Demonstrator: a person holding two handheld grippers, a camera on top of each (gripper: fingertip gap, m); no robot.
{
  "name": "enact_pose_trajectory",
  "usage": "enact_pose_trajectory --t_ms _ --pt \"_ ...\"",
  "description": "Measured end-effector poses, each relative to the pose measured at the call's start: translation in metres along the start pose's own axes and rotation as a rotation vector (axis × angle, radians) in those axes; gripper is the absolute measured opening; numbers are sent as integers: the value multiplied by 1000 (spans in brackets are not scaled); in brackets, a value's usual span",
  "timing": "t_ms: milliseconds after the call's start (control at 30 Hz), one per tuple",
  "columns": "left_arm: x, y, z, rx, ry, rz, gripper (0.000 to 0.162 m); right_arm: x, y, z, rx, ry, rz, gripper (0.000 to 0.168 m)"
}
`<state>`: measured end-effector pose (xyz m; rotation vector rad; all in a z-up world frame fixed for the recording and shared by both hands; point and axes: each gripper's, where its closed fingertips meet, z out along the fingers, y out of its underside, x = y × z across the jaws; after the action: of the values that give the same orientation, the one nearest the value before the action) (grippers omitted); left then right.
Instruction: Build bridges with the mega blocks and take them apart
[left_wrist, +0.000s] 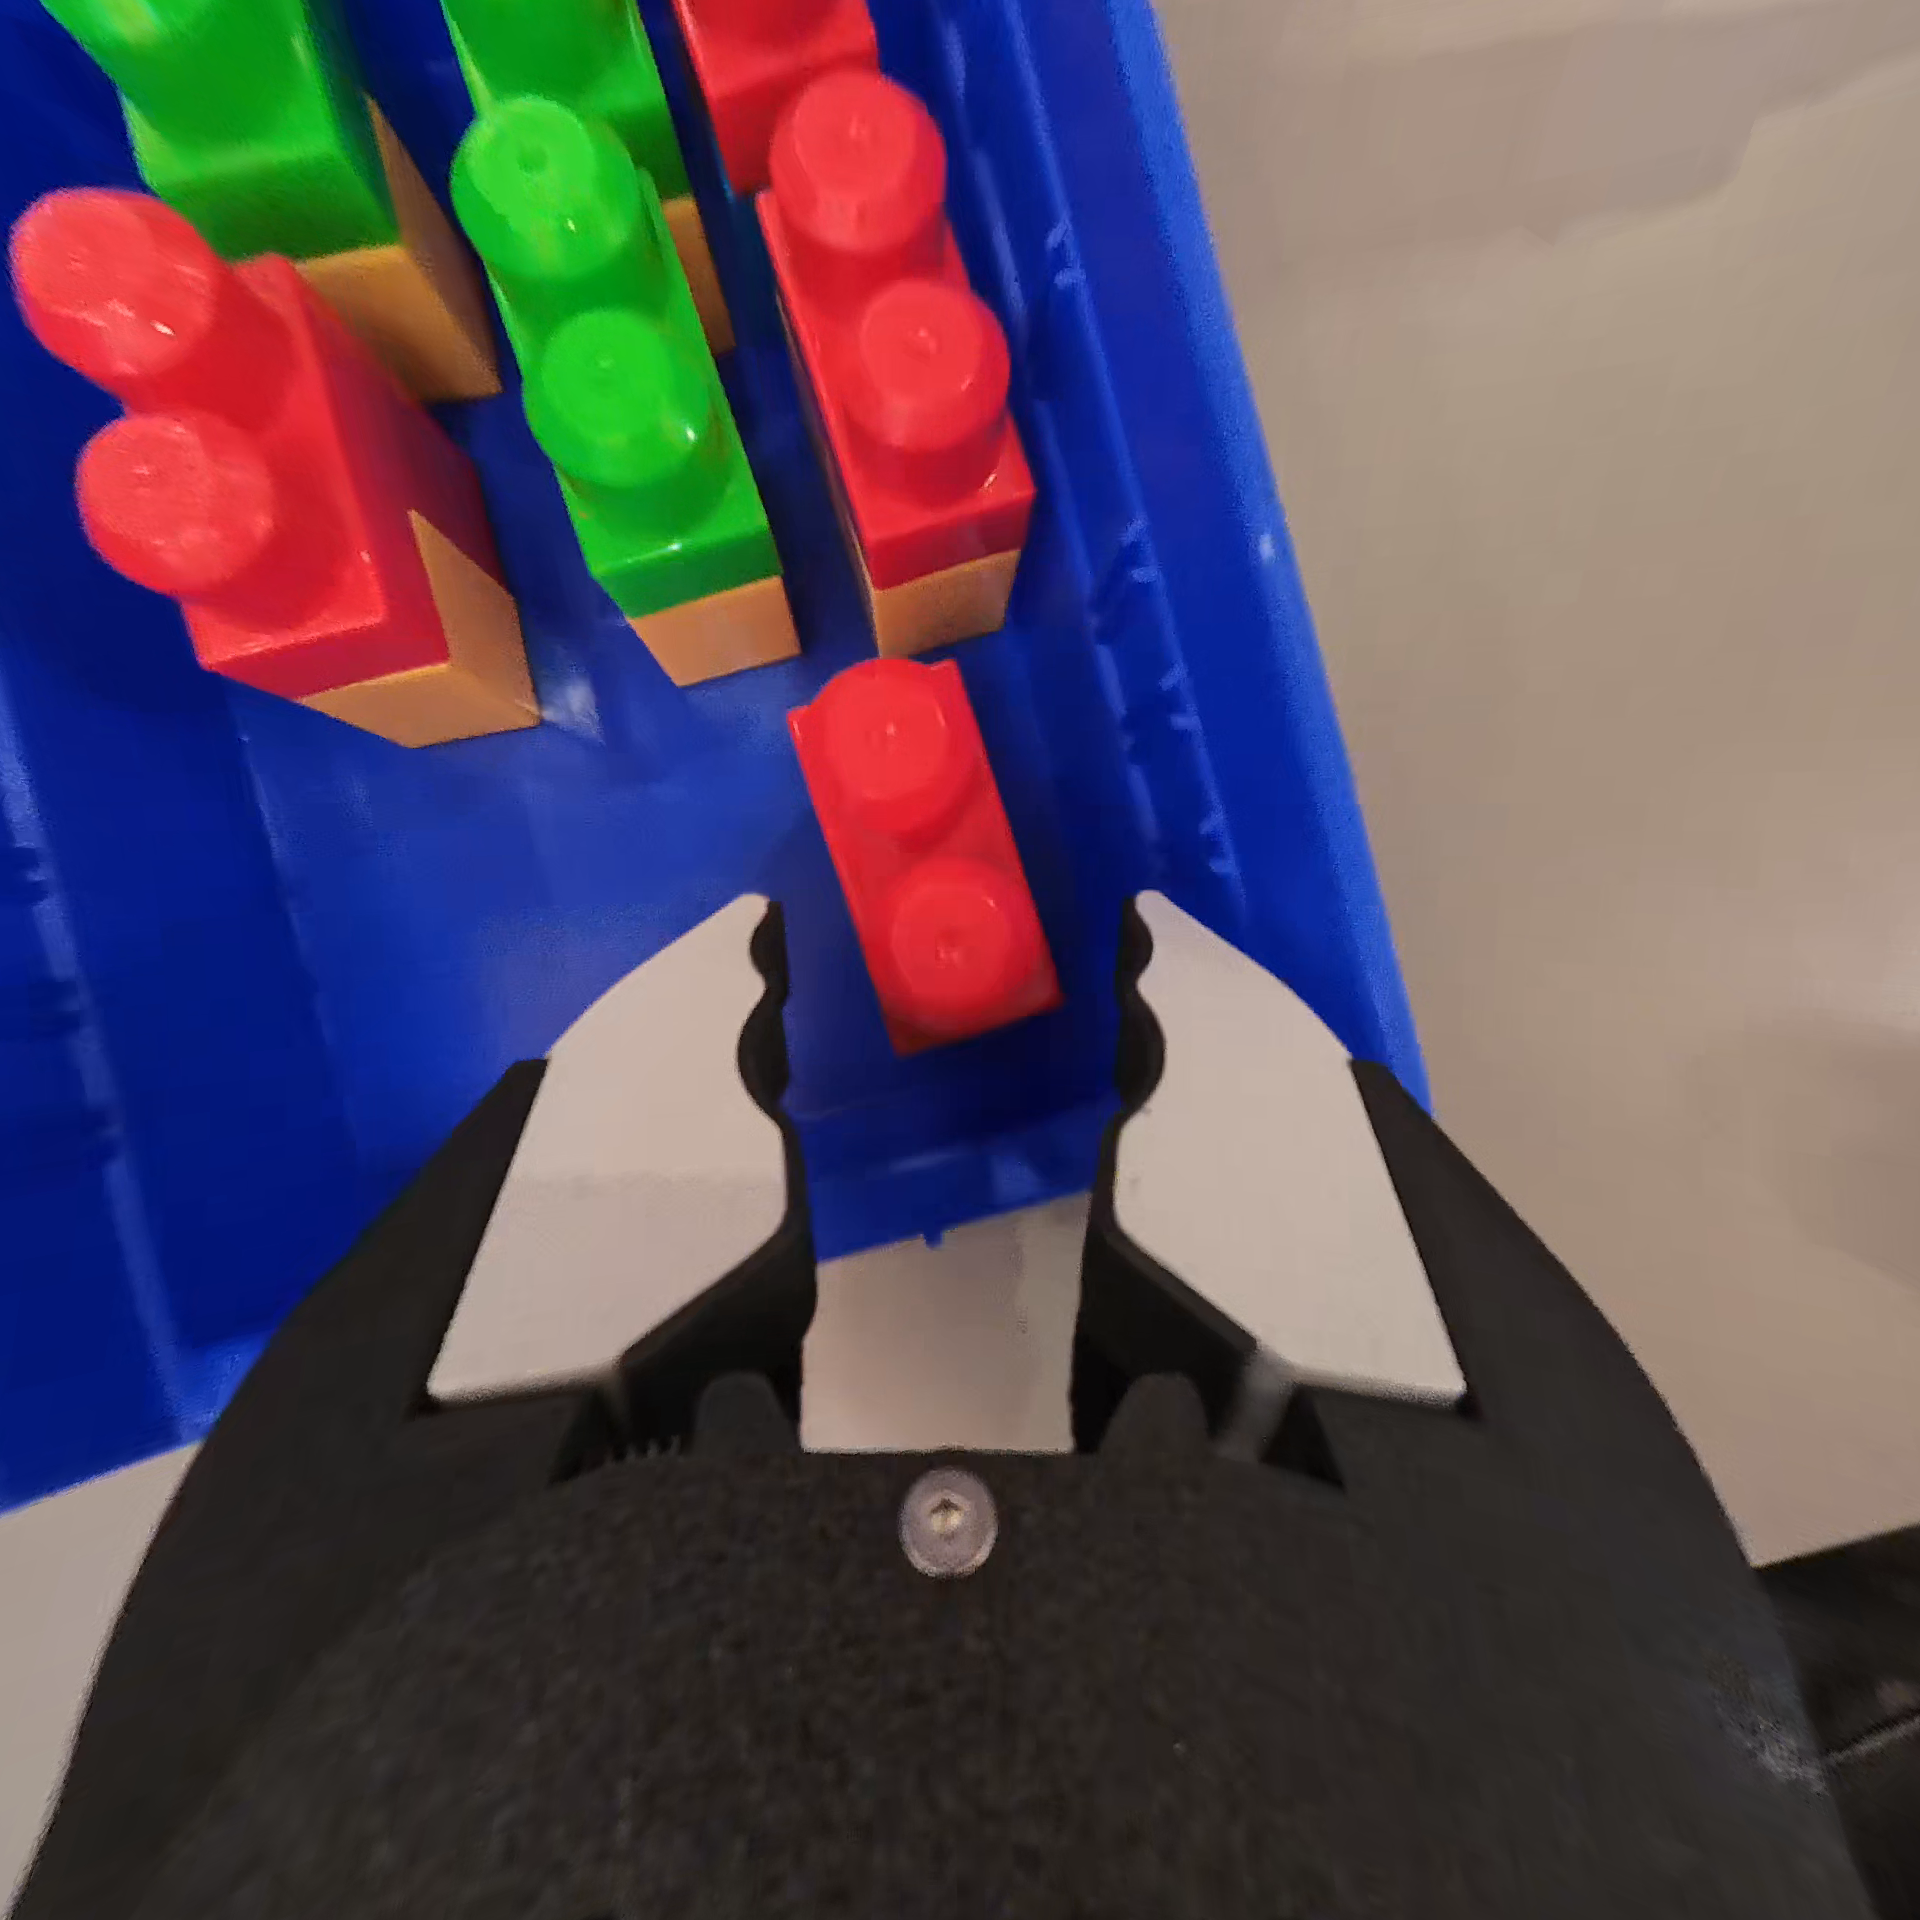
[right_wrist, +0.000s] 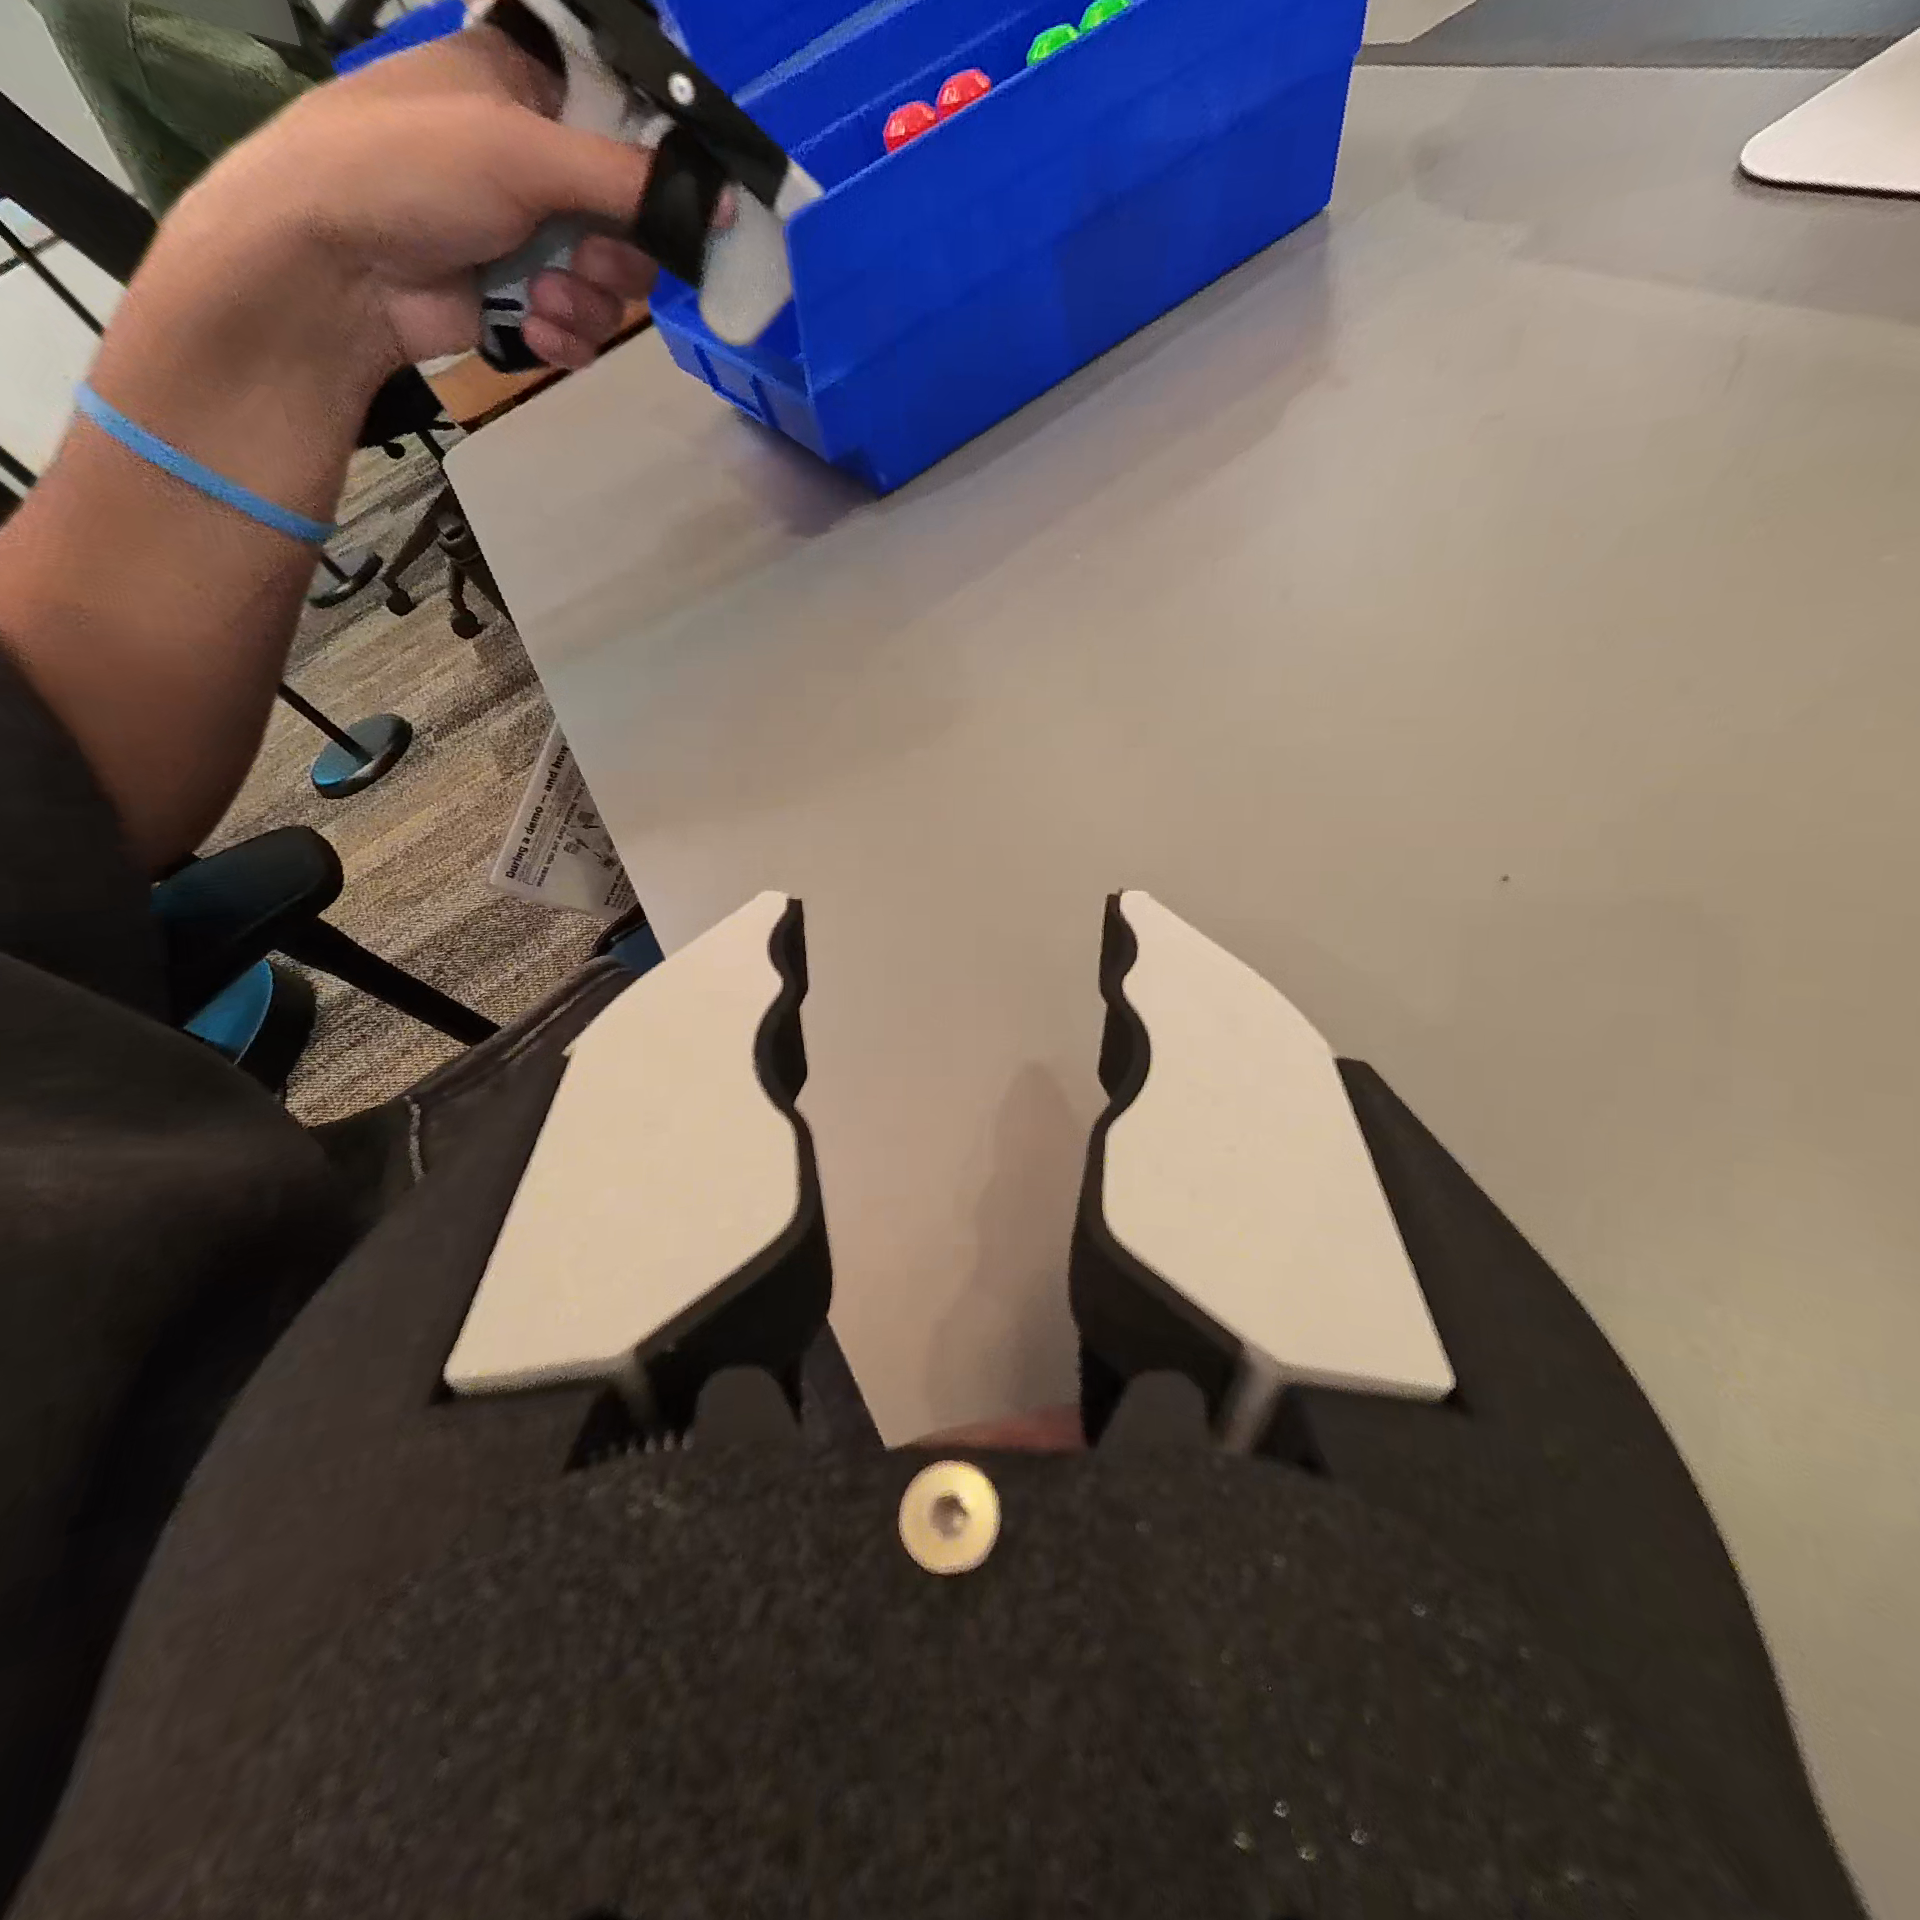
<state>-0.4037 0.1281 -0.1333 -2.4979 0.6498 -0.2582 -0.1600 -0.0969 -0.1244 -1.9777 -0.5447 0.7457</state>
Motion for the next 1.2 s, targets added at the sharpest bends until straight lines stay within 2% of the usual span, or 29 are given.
enact_pose_trajectory --t_ms 67,133,233,267,400,467,567,667,733,833,967,1033,1067,1100,1200 --pt "-2 0 13 -62 9 -12 62 -1 1 -1 -6 -7 5 54" --pt "-4 -2 24 -116 9 -7 45 -2 3 -1 -17 -12 7 54" --pt "-11 -2 27 -191 -20 25 39 -2 4 -1 -31 -4 -7 54" --pt "-12 -3 23 -186 -18 32 38 -1 5 -1 -33 6 -15 54" --pt "-22 -23 -11 4 5 6 38 6 6 -5 -27 33 -19 53" --pt "-10 -36 -37 153 125 37 38 10 6 -5 -19 25 4 52" --pt "34 -53 -81 389 459 69 38 10 -9 -1 29 -48 68 52" --pt "95 -60 -116 556 840 87 37 -1 -51 10 143 -208 179 52" --pt "128 -63 -124 638 977 67 37 -6 -84 21 236 -323 268 53" --pt "170 -62 -128 698 1108 55 37 -16 -113 48 275 -459 345 59" --pt "209 -45 -119 629 1188 85 37 -31 -141 64 375 -570 386 56" --pt "216 -39 -116 620 1204 78 37 -30 -146 66 419 -570 400 55" --pt "220 -35 -114 595 1220 82 37 -31 -146 65 422 -587 406 50" --pt "221 -31 -112 583 1228 82 37 -29 -145 64 420 -589 408 37" --pt "225 -29 -113 597 1243 63 37 -29 -143 59 450 -602 389 36"
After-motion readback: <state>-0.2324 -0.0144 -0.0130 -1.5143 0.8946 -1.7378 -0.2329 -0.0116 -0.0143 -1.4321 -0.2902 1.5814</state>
